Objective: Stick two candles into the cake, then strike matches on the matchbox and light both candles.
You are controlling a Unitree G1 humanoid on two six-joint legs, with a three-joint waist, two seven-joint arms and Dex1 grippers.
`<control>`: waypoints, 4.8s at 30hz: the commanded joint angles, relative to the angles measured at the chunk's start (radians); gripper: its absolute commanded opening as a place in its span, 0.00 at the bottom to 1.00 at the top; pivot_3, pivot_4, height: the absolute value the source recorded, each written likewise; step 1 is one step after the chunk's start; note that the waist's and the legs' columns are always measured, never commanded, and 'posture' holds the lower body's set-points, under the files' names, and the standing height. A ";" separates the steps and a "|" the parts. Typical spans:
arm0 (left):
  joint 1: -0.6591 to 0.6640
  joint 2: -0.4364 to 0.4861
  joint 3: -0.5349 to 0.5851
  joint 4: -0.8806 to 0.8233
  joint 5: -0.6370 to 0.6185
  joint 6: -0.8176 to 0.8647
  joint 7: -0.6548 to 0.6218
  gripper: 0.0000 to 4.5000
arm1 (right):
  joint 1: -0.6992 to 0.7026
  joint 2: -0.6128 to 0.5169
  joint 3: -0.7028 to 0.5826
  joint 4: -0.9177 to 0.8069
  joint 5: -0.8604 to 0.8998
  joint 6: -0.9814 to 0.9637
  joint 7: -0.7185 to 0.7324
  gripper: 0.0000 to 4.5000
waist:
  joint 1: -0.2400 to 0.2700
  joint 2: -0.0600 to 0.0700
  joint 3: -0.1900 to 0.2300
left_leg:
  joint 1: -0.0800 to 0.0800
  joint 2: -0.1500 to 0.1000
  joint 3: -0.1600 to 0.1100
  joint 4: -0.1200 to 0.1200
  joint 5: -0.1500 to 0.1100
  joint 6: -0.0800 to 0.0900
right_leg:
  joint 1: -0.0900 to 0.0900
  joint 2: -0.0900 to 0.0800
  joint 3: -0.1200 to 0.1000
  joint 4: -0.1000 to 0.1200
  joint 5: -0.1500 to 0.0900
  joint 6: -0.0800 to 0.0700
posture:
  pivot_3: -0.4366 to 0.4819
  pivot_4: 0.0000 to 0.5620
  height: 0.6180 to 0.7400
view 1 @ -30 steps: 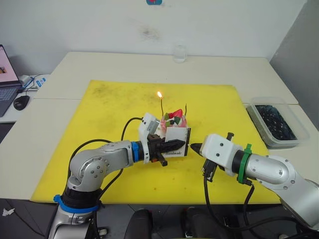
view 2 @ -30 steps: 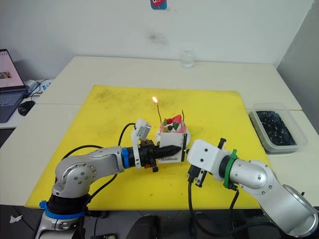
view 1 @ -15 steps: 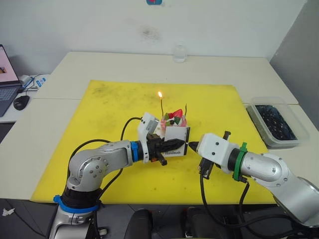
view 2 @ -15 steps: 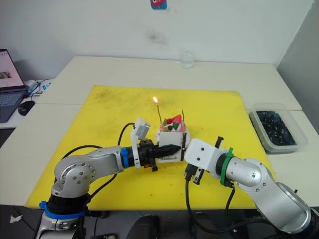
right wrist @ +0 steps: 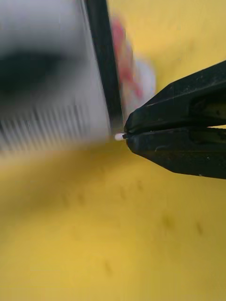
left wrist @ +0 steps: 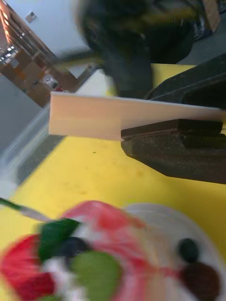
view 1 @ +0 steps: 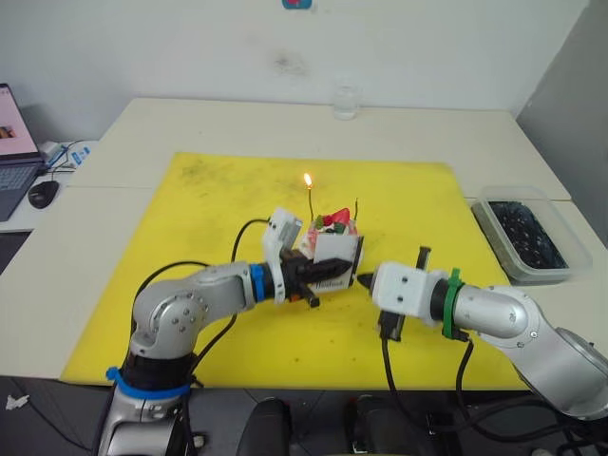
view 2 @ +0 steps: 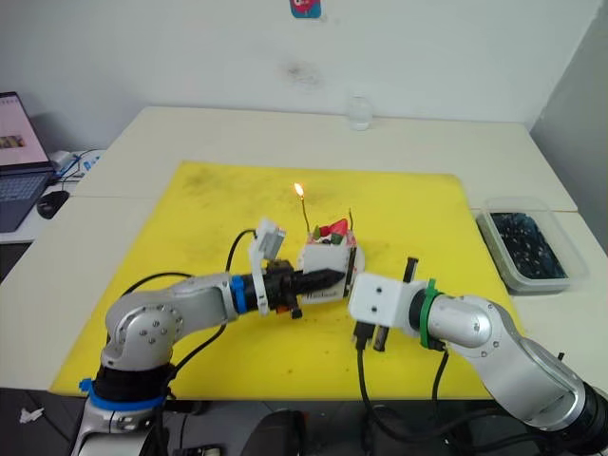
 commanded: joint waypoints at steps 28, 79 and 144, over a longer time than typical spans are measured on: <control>0.381 0.360 0.003 -0.142 0.003 -0.059 -0.263 0.00 | -0.265 0.106 -0.272 0.151 -0.006 0.011 -0.043 0.00 | -0.009 0.000 0.000 | 0.003 0.002 0.002 -0.001 0.000 0.000 | 0.000 -0.004 0.002 0.000 0.000 -0.001 | 0.48 0.27 1.00; 0.349 0.303 -0.046 -0.117 0.053 -0.087 -0.287 0.00 | -0.311 0.232 -0.238 0.239 -0.135 -0.060 -0.004 0.00 | -0.010 0.000 0.000 | 0.002 0.002 0.001 -0.001 0.000 0.000 | 0.000 -0.004 0.001 0.001 -0.001 -0.001 | 0.48 0.27 1.00; 0.274 0.094 0.057 -0.012 -0.315 0.305 0.310 0.00 | 0.274 0.055 -0.926 0.000 0.517 0.185 0.067 1.00 | -0.007 0.003 -0.001 | 0.004 0.001 0.001 0.000 0.000 0.000 | 0.002 -0.002 0.002 0.002 0.000 0.000 | 0.48 0.27 1.00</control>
